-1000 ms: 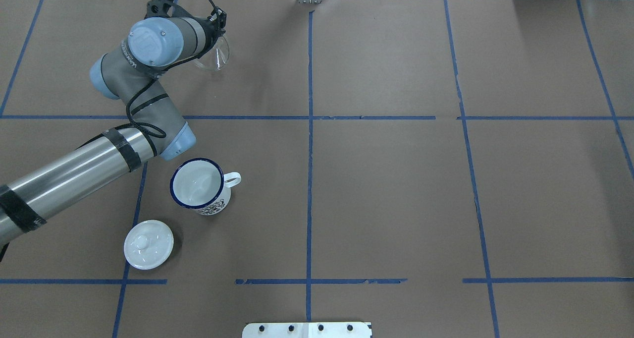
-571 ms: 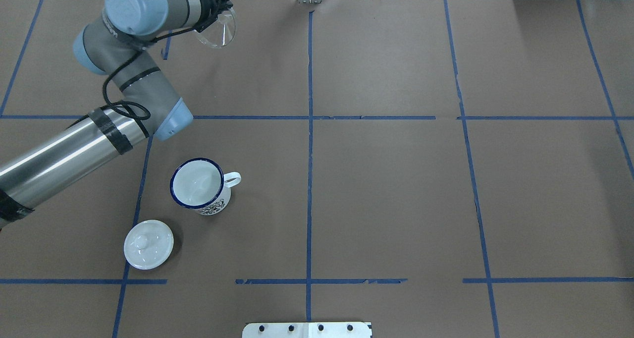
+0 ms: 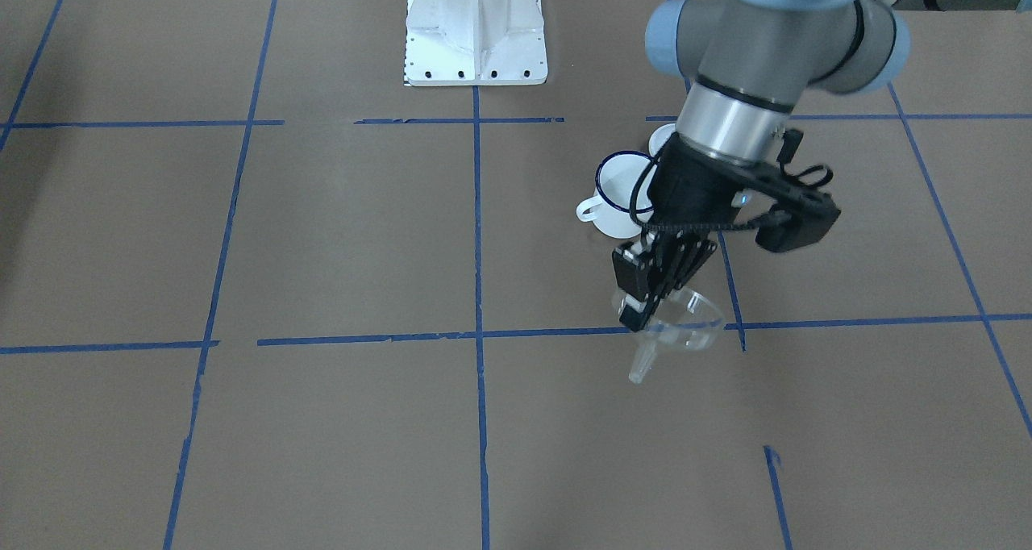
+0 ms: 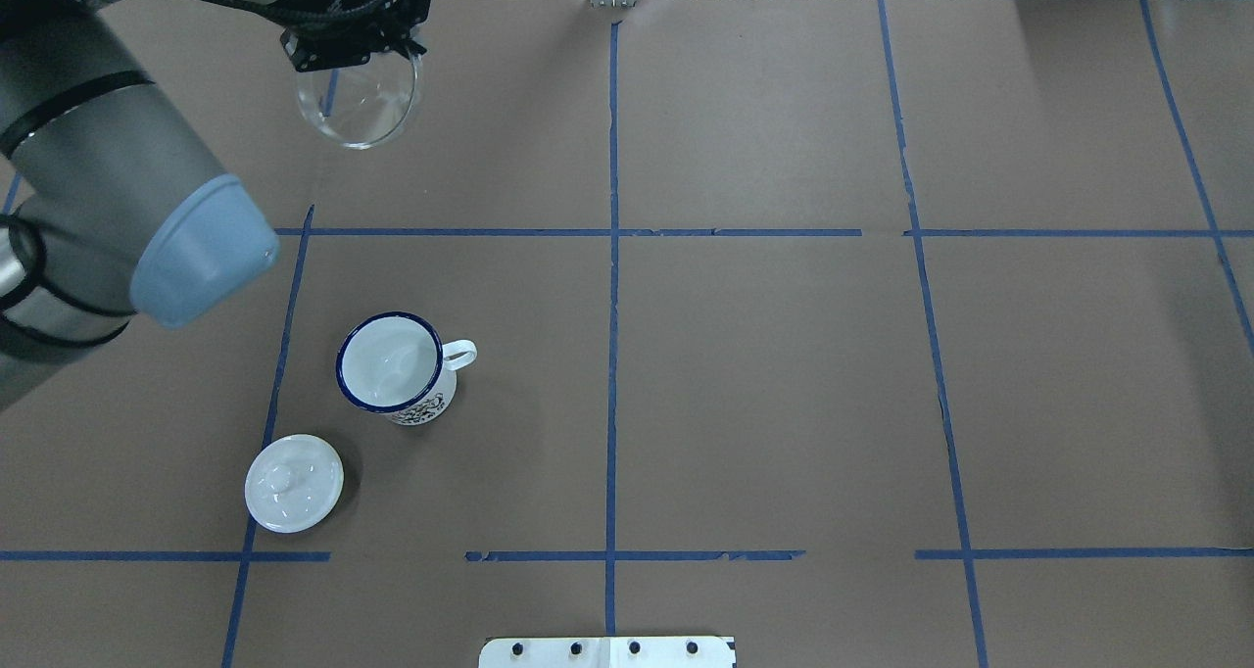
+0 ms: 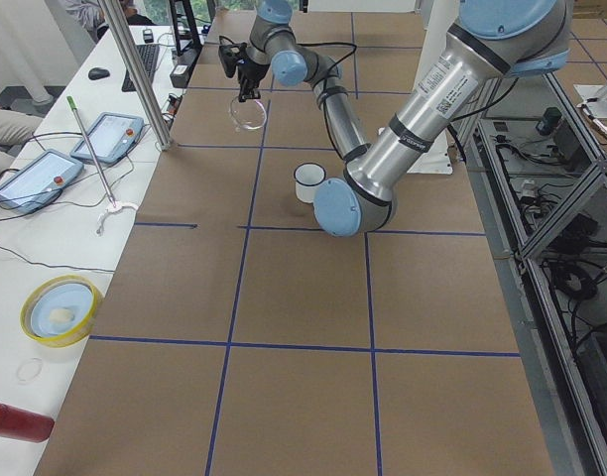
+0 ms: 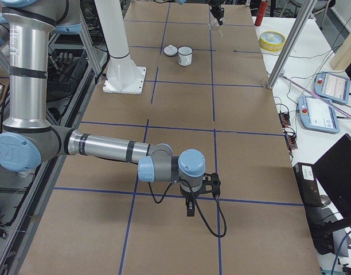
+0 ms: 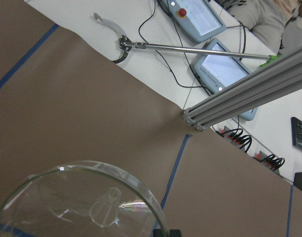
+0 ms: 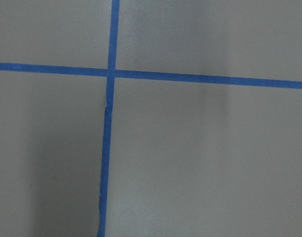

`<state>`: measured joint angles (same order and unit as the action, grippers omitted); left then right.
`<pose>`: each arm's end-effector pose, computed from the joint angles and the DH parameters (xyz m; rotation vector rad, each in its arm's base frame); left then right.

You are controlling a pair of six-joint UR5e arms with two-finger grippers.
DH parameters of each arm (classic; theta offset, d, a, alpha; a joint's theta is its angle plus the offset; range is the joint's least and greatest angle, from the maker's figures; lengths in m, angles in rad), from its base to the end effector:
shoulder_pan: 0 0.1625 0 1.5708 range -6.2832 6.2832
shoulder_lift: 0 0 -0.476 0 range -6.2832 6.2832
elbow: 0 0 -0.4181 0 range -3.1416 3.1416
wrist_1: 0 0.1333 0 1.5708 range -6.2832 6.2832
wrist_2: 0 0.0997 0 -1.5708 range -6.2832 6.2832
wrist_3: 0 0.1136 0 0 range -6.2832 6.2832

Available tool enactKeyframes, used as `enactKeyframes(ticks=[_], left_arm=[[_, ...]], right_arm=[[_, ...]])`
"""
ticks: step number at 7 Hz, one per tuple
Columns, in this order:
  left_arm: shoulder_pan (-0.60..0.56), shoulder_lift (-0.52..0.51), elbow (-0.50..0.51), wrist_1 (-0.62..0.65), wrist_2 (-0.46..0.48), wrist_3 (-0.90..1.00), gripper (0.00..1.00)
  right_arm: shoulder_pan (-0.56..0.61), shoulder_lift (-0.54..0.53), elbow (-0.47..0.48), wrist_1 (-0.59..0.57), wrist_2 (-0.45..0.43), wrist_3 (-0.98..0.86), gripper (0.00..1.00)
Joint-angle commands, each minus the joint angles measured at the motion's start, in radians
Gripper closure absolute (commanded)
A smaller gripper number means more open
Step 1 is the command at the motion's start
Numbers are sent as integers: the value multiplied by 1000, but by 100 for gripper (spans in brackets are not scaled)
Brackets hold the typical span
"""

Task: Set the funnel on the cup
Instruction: 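Carry the glass funnel over the white mug and lower it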

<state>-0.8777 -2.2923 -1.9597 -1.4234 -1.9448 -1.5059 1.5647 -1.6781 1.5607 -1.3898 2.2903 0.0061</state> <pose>0.3408 -0.5540 0.1239 0.1267 1.0175 -0.5618 0.0556 -0.4695 0.7637 0.0564 -0.7196 -0.0229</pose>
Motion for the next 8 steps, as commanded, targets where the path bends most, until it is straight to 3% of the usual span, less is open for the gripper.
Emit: enactKeyframes(ticks=[1,3,8], left_arm=[[125,-15,-77,363,-34,189,100],[203,-1,-4,376,-37,311,100],[255,91,107,134,-36,331,100]], right_arm=[[0,0,-1,0,0,0,0],[0,0,-1,0,0,0,0],[0,0,-1,0,0,0,0]])
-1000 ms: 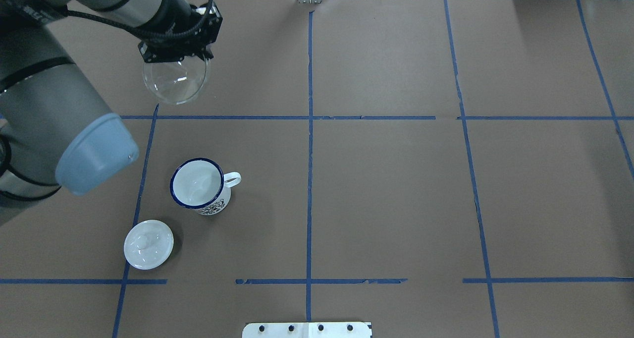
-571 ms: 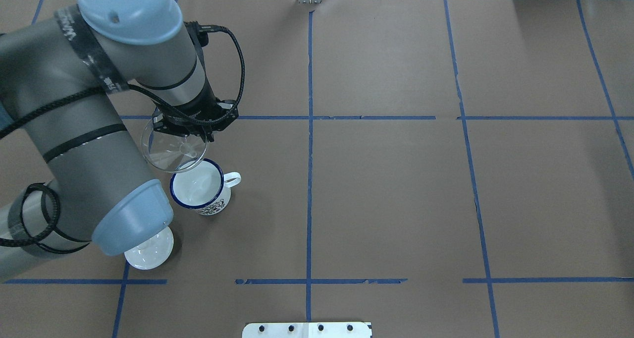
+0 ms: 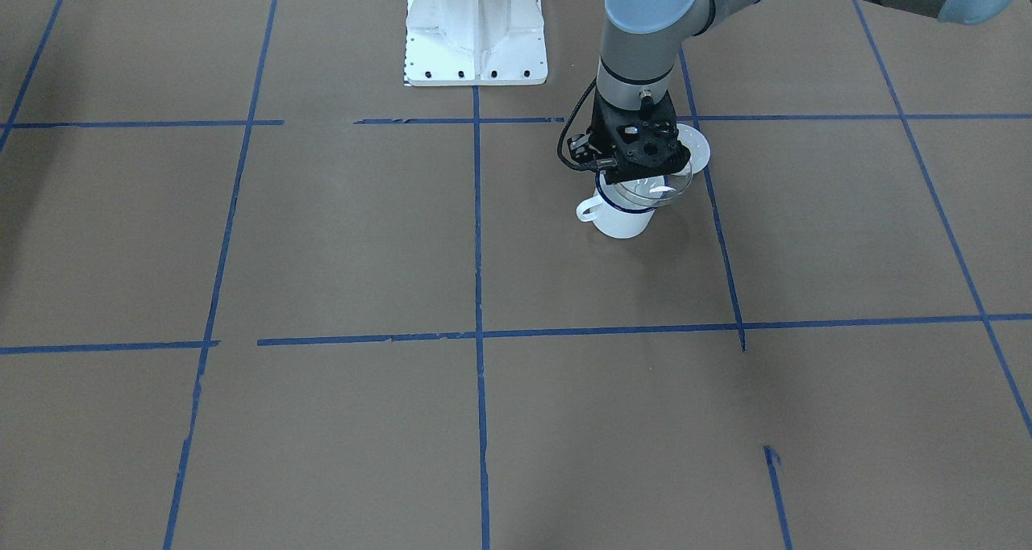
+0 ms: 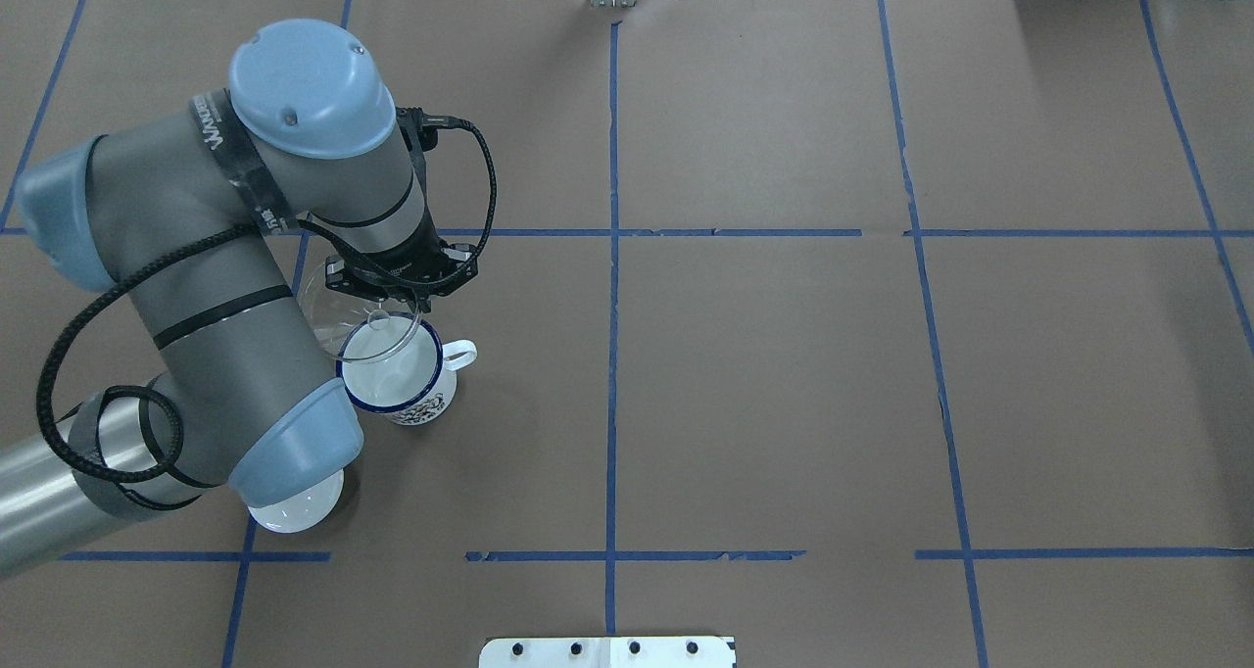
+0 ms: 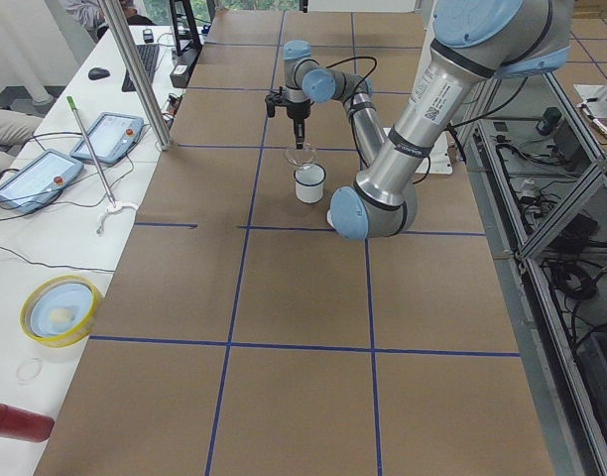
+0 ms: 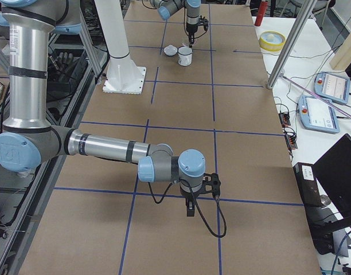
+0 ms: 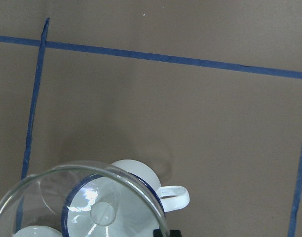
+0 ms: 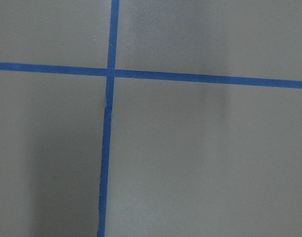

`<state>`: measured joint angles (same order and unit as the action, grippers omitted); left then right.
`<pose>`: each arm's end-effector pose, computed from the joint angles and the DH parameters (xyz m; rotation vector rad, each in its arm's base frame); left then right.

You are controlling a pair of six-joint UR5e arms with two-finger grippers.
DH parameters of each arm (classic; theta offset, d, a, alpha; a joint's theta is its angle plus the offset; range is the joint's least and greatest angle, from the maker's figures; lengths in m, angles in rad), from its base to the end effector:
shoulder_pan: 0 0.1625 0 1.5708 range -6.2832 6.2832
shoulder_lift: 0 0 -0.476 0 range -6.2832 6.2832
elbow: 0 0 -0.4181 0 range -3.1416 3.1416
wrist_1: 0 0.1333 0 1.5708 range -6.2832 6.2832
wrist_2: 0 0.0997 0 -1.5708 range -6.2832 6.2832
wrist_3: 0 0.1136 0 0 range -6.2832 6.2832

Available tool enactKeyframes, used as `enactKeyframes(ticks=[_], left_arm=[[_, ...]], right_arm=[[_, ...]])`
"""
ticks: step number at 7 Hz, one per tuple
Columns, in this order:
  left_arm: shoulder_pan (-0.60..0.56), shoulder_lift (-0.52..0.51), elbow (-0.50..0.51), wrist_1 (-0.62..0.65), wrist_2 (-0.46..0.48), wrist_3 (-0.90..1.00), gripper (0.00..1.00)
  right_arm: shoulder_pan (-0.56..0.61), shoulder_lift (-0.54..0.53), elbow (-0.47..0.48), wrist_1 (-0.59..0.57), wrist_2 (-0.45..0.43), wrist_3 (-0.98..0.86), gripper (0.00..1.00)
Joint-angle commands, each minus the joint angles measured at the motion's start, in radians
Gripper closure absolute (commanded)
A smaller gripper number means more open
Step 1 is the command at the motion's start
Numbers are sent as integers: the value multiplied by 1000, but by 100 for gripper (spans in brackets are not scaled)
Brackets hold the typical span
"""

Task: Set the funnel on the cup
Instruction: 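Carry the glass funnel over the white mug and lower it, then set the glass funnel into the mug mouth and open the left gripper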

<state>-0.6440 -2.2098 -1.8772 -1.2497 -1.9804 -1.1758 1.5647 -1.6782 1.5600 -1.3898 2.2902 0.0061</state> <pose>0.4833 -0.4730 0.2319 -0.0383 0.7308 -0.1100 0.0556 -0.4694 0.7641 0.0557 -0.7195 -0.0226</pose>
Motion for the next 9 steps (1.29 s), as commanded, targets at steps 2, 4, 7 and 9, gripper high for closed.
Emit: enactKeyframes(ticks=[2,4,7,9], left_arm=[[52,30,26,-59,0,1,100],[53,36,26,-65,0,1,100],[53,39,47,-111,6,1,62],[53,56,32,-111,8,2,33]], right_arm=[[0,0,0,0,0,0,0],[0,0,0,0,0,0,0],[0,0,0,0,0,0,0],[0,0,0,0,0,0,0]])
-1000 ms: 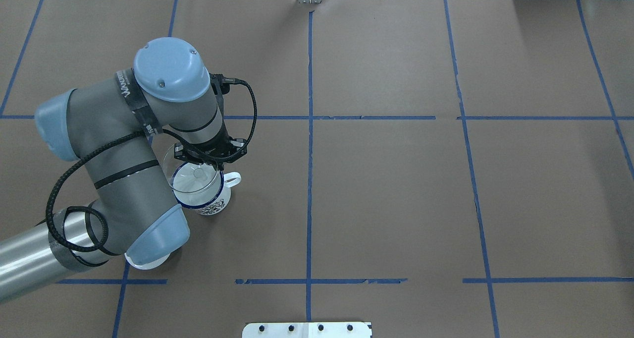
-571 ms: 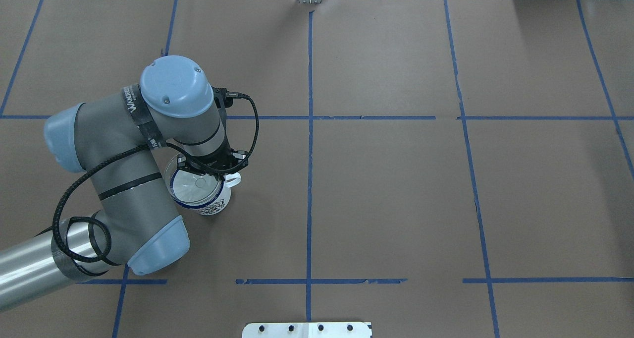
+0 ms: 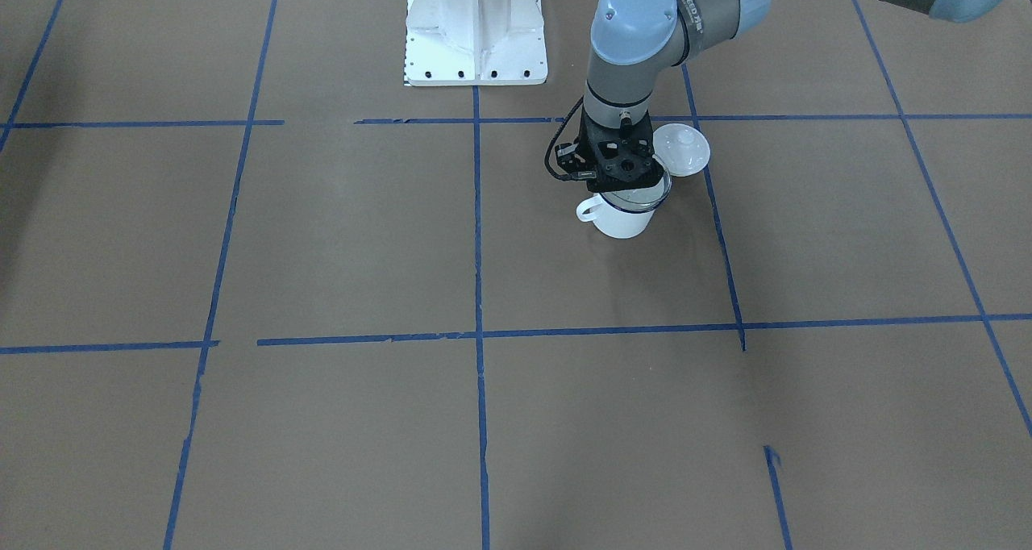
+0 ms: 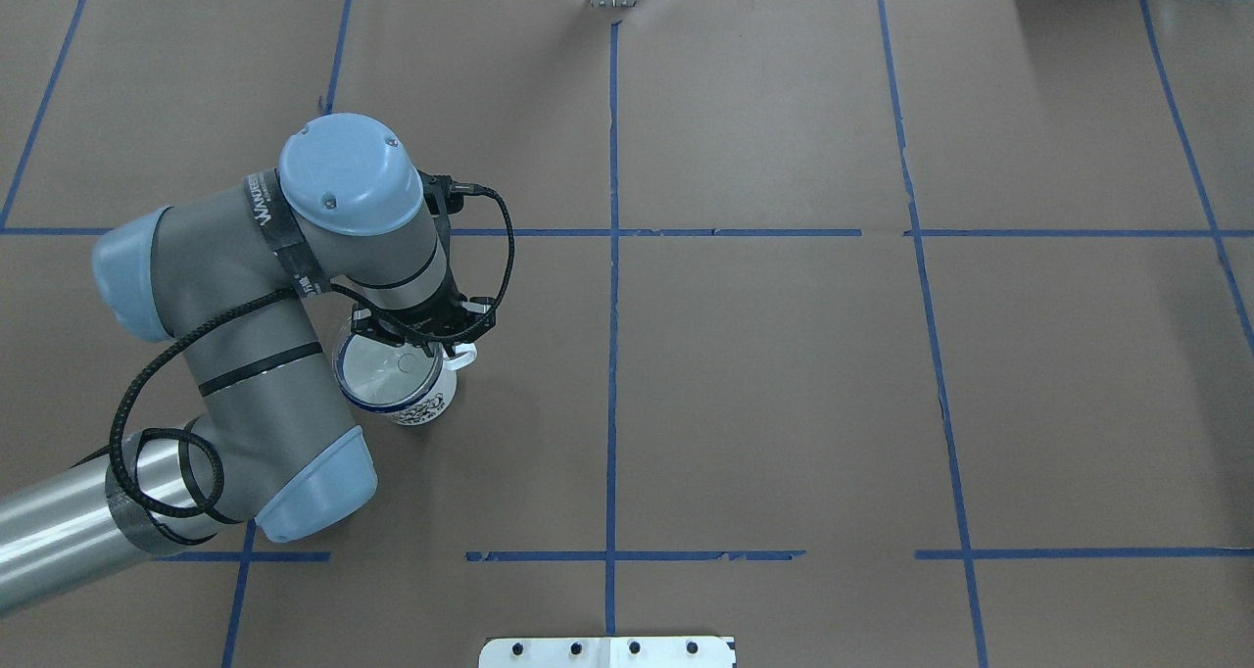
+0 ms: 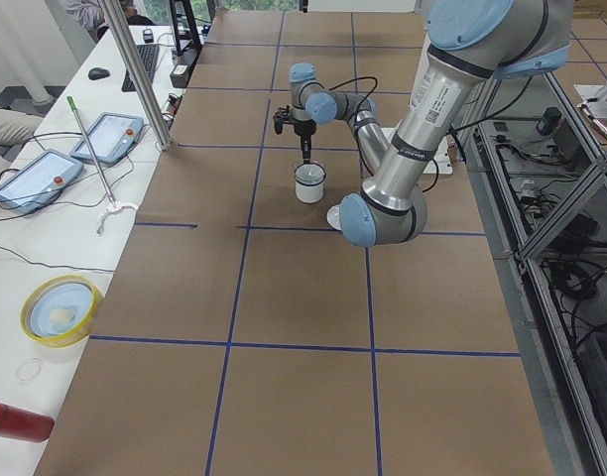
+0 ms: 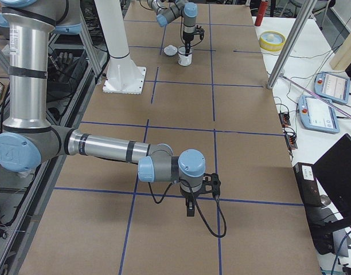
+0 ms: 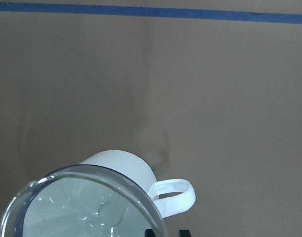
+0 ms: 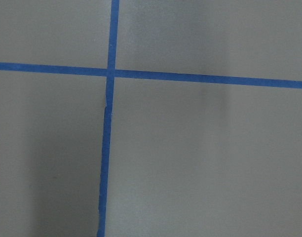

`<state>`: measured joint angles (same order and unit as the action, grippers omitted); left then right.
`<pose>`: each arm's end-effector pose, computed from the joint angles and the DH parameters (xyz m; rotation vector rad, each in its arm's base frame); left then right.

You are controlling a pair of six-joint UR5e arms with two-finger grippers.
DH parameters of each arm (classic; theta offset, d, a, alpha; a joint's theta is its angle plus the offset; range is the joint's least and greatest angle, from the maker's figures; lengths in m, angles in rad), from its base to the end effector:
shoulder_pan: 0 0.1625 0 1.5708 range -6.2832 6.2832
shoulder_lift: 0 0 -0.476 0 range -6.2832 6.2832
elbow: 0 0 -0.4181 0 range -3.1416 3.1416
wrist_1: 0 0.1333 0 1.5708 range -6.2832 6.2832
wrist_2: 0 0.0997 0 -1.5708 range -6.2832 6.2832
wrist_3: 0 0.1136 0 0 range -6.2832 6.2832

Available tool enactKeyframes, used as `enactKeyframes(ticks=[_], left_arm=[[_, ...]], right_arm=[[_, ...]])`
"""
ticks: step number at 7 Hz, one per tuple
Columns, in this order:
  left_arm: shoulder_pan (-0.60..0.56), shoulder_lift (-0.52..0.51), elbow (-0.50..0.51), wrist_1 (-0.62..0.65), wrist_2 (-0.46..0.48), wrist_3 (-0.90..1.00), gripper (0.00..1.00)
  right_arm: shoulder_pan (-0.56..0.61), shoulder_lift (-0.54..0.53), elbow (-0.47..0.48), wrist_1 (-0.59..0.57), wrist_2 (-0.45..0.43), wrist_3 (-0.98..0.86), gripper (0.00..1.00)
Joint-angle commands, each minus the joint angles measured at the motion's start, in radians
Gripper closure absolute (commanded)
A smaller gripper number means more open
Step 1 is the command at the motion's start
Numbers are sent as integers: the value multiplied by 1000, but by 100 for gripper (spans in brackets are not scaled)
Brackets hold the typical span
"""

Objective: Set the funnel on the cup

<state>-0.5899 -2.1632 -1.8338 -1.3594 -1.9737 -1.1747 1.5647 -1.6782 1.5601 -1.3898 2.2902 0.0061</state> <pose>0.5178 -0.4534 0.2655 -0.0419 0.7431 -0.0551 0.0556 -0.4694 0.7640 0.0558 -0.7195 -0.0226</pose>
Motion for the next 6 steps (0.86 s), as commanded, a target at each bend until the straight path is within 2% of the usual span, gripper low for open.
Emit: enactKeyframes(ticks=[1,2,3,5,6], left_arm=[[-11,25,-62,2,1,112,9],[-52,79,-123,-1,-5,232,0],[-132,135,-162,-23,-10,359,0],[-346,265,-170,-56,-106,706,0],[-461,380,-160,-111,-147,895,0]], right_arm=[[0,0,0,0,0,0,0],[0,0,0,0,0,0,0],[0,0,0,0,0,0,0],[0,0,0,0,0,0,0],[0,0,0,0,0,0,0]])
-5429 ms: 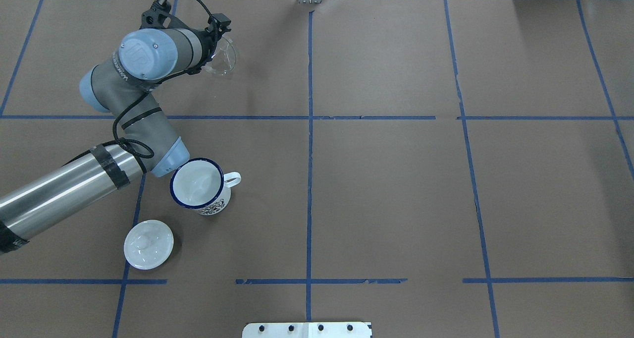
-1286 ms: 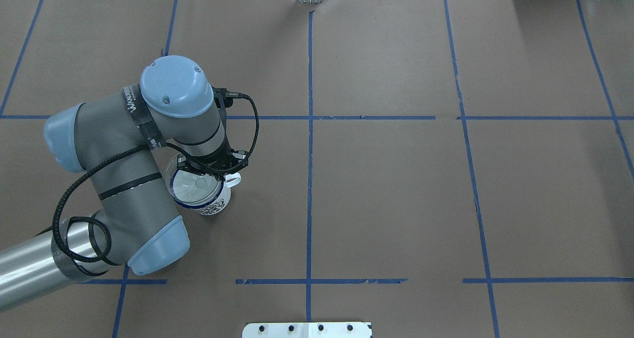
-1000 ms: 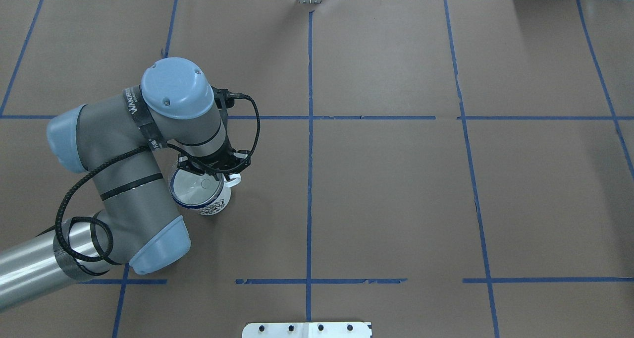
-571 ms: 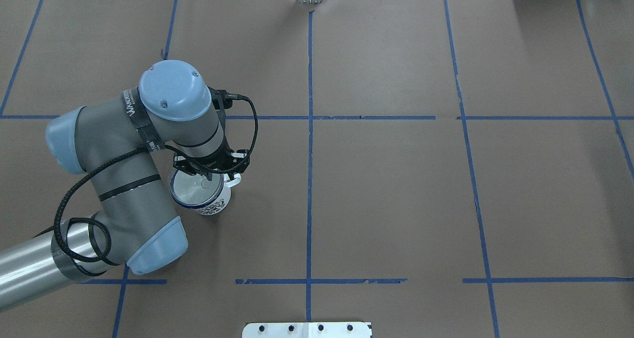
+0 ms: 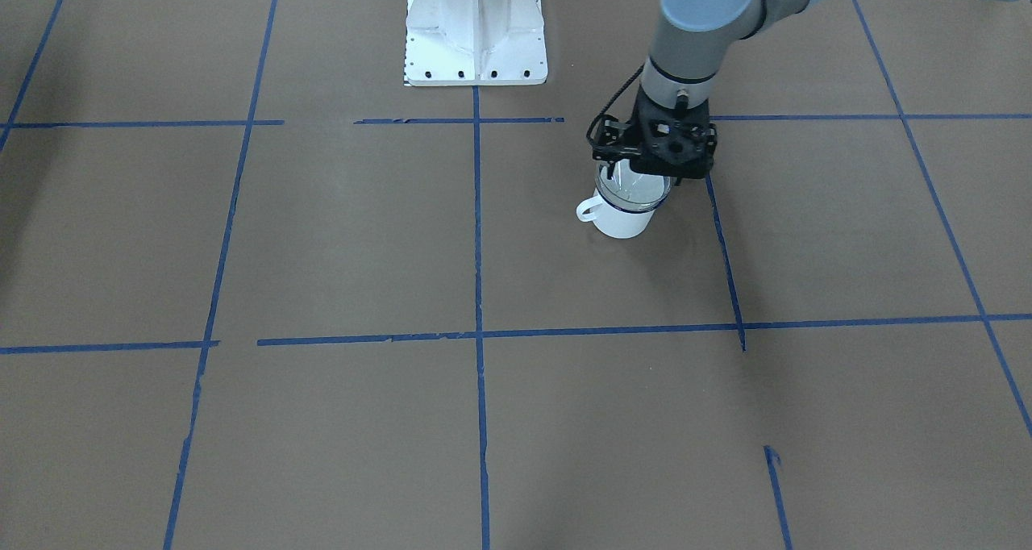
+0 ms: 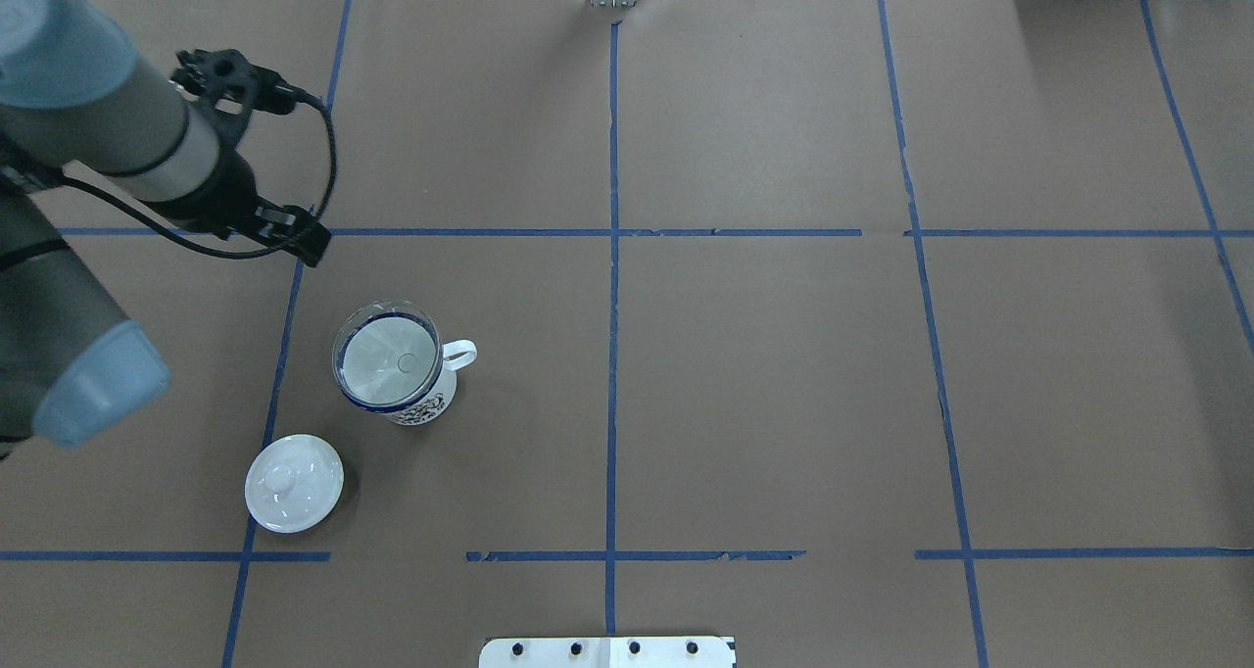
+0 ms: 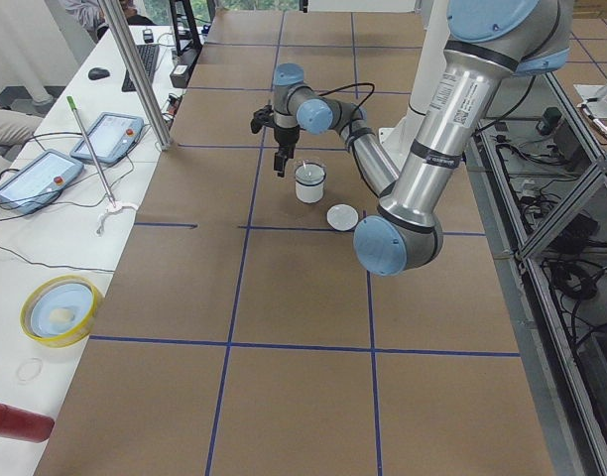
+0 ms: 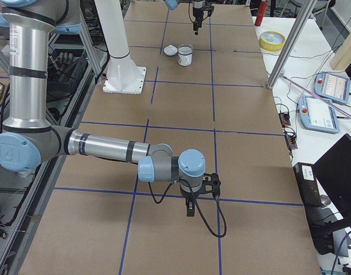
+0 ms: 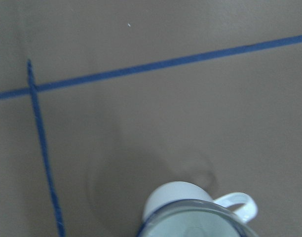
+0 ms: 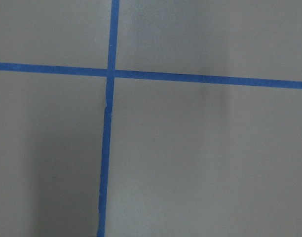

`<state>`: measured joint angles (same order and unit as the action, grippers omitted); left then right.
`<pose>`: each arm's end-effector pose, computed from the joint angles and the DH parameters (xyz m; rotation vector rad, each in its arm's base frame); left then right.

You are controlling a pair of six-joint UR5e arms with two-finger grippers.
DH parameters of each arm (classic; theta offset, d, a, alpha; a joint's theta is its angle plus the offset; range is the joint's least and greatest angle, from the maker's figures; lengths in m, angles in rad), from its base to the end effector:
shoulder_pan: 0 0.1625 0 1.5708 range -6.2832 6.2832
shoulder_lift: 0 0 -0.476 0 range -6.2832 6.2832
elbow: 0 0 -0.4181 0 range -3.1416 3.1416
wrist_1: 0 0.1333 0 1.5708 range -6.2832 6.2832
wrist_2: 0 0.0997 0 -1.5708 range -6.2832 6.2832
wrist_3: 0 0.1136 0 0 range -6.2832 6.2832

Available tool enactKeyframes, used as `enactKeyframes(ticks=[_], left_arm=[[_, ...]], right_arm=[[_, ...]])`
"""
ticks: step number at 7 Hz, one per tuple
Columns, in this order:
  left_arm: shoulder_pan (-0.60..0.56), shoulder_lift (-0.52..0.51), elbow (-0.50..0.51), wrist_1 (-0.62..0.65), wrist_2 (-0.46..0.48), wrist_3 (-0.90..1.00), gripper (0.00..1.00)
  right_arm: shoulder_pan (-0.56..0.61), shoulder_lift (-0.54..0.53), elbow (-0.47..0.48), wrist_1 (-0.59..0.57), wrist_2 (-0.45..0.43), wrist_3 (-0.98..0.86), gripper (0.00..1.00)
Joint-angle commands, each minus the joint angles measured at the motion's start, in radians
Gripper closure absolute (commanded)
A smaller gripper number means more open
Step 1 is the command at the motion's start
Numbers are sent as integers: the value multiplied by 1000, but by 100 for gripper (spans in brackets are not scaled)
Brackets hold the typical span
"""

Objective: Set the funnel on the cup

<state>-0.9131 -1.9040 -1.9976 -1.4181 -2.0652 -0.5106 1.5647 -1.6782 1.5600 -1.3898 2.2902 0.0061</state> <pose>0.3025 -0.5215 0.3495 0.2326 0.7295 0.2899 0.0556 -0.4694 0.7641 0.0557 -0.7195 -0.0226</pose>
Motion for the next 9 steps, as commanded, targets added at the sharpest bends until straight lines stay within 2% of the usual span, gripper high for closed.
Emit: enactKeyframes(ticks=[1,2,3,4,5,6,9], left_arm=[[-253,213,29,-55,-137,295,0],[-389,299,72,-55,-163,361,0],[-523,340,138,-56,-174,401,0],[-599,406,175,-88,-225,551,0],[-645,460,204,-102,-234,707,0],[-659,500,215,-96,-237,708,0],[-662,488,227,-119,-231,707,0]], right_arm=[[0,0,0,0,0,0,0],[0,0,0,0,0,0,0],[0,0,0,0,0,0,0],[0,0,0,0,0,0,0],[0,0,0,0,0,0,0],[0,0,0,0,0,0,0],[0,0,0,0,0,0,0]])
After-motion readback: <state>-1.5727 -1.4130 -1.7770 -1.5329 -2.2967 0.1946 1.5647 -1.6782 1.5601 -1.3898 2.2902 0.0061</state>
